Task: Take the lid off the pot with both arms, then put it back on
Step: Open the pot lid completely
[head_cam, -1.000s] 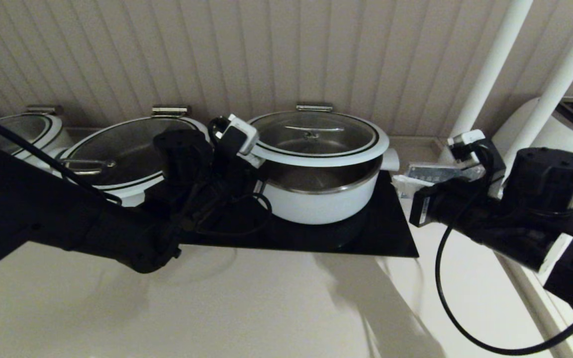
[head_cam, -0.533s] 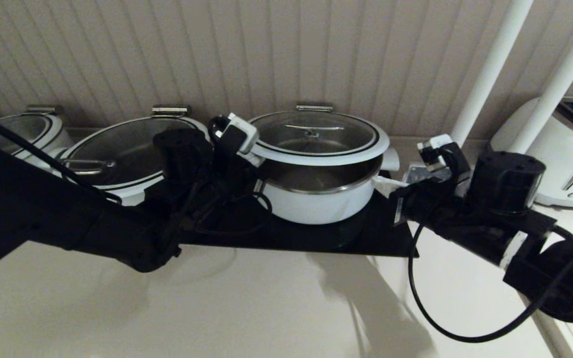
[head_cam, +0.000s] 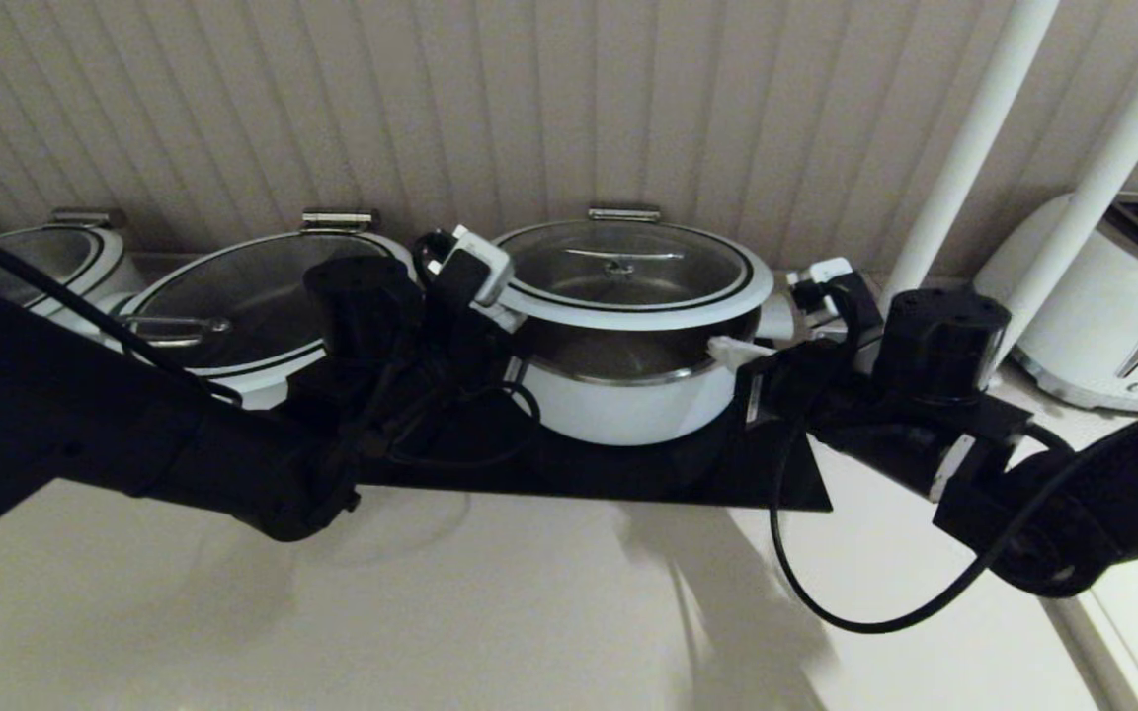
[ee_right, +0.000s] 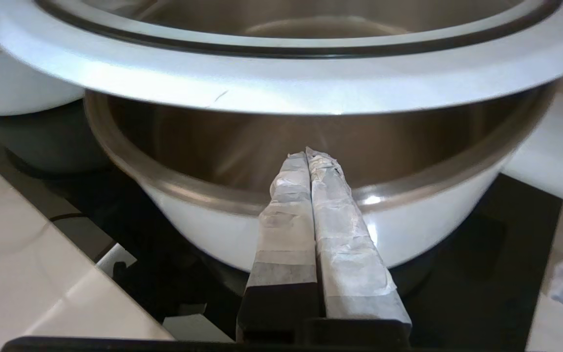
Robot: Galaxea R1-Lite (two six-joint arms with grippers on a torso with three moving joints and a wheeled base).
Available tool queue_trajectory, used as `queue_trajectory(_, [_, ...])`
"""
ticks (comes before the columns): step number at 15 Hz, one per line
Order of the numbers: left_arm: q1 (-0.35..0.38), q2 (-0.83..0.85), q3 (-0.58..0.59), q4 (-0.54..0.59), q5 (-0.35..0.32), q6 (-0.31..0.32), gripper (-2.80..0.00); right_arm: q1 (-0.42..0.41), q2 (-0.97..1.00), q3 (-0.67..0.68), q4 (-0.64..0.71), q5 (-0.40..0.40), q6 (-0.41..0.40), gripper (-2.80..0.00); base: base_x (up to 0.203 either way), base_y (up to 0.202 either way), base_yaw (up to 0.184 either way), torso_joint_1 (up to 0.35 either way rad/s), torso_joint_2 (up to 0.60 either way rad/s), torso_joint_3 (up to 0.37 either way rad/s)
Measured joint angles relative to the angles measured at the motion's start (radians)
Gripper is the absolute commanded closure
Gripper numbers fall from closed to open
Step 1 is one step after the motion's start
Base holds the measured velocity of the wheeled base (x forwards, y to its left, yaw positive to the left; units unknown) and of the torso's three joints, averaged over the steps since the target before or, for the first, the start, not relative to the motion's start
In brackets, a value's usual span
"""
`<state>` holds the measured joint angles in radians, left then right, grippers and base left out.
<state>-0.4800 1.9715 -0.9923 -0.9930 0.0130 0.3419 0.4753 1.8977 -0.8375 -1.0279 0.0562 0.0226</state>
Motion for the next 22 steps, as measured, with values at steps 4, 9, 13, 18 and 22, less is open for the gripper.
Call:
queue_trajectory(4, [0.000, -0.001, 0.003, 0.000, 0.000, 0.000, 0.00, -0.002, 0.055, -0.085, -0.001, -0.005, 0.000, 0.00, 0.000, 0.000, 0.000, 0.000, 0.00, 0.000])
queue_trajectory(9, [0.000, -0.013, 0.033, -0.001, 0.002, 0.000, 0.00, -0.003, 0.089, -0.150, -0.002, -0.007, -0.004, 0.00, 0.000, 0.000, 0.000, 0.000, 0.00, 0.000])
queue_trajectory(13, [0.000, -0.038, 0.061, -0.001, 0.001, 0.001, 0.00, -0.003, 0.094, -0.164, 0.000, -0.007, -0.004, 0.00, 0.000, 0.000, 0.000, 0.000, 0.00, 0.000])
queue_trajectory(18, [0.000, -0.106, 0.147, 0.000, 0.002, 0.003, 0.00, -0.003, 0.105, -0.212, 0.003, -0.012, -0.006, 0.00, 0.000, 0.000, 0.000, 0.000, 0.00, 0.000])
queue_trajectory(22, [0.000, -0.173, 0.220, 0.004, 0.008, 0.004, 0.00, -0.003, 0.111, -0.236, 0.003, -0.013, -0.007, 0.00, 0.000, 0.000, 0.000, 0.000, 0.00, 0.000])
